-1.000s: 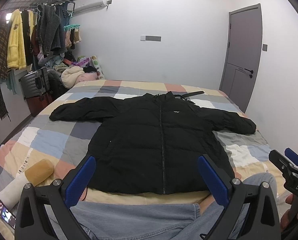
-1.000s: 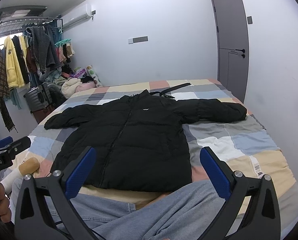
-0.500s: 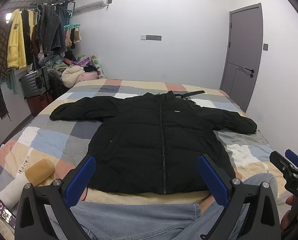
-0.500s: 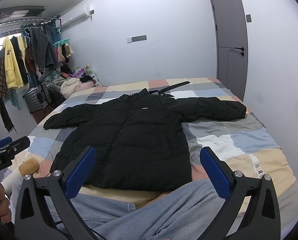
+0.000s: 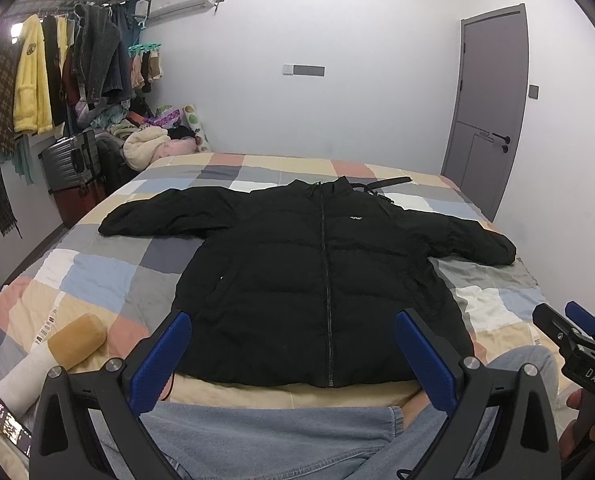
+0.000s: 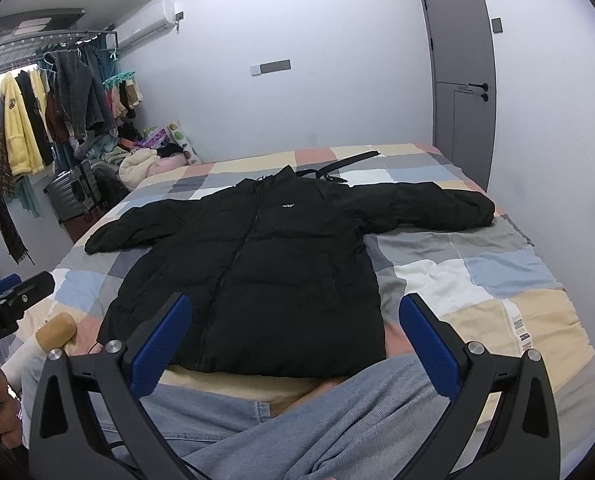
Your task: Fold large clothes
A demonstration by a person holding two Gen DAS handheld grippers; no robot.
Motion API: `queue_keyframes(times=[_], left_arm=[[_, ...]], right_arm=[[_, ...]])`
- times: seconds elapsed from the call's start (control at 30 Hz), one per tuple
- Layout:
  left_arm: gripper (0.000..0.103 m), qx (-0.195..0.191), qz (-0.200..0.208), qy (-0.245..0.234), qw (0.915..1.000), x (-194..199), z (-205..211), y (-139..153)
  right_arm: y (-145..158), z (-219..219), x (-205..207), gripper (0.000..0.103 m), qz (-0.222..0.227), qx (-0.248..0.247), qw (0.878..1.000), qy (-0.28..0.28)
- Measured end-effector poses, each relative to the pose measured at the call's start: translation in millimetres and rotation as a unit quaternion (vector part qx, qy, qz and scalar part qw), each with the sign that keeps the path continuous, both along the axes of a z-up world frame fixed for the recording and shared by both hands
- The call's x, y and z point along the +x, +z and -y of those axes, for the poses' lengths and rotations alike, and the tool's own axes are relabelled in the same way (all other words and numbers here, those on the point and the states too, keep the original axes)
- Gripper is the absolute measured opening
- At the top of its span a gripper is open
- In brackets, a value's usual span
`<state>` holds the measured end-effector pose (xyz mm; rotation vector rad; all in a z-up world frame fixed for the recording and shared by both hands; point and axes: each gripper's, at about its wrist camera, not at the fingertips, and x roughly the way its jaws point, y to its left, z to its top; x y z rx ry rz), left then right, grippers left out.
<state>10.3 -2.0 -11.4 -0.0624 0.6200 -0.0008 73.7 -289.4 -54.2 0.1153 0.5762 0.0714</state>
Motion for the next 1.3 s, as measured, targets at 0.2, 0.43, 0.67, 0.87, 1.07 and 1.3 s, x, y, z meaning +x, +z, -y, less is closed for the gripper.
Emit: queue_keyframes(times=[0.2,0.43,0.67,0.87,1.07,1.3], left_arm=[[0.103,-0.001,-0.002,-0.003,1.0000,12,-3,-1],[0.103,0.008,0.007,0.001,0.9999,39,-3,-1],[0.103,0.000,0.025,-0.011,0.9996,73,-11,1],[0.103,-0.017,0.035,-0.020,0.9991,112,-27,-6],[0.103,-0.001,0.042,-0.017,0.9990,155,-38,-27],[0.103,-0.027,0.040,-0.013,0.9987,195,-56,-63]], right_arm=[[1,1,11,0.103,-0.004,0.008,1.000,0.010],[2,11,31,0.103,-0.005,0.019,1.000,0.011],[5,28,66,0.103,0.000,0.019,1.000,-0.004],[11,46,99,0.103,0.028,-0.008,0.999,-0.026],[20,72,143,0.103,0.061,-0.025,0.997,-0.037],[13,126,211,0.103,0.054,-0.019,0.996,-0.061]])
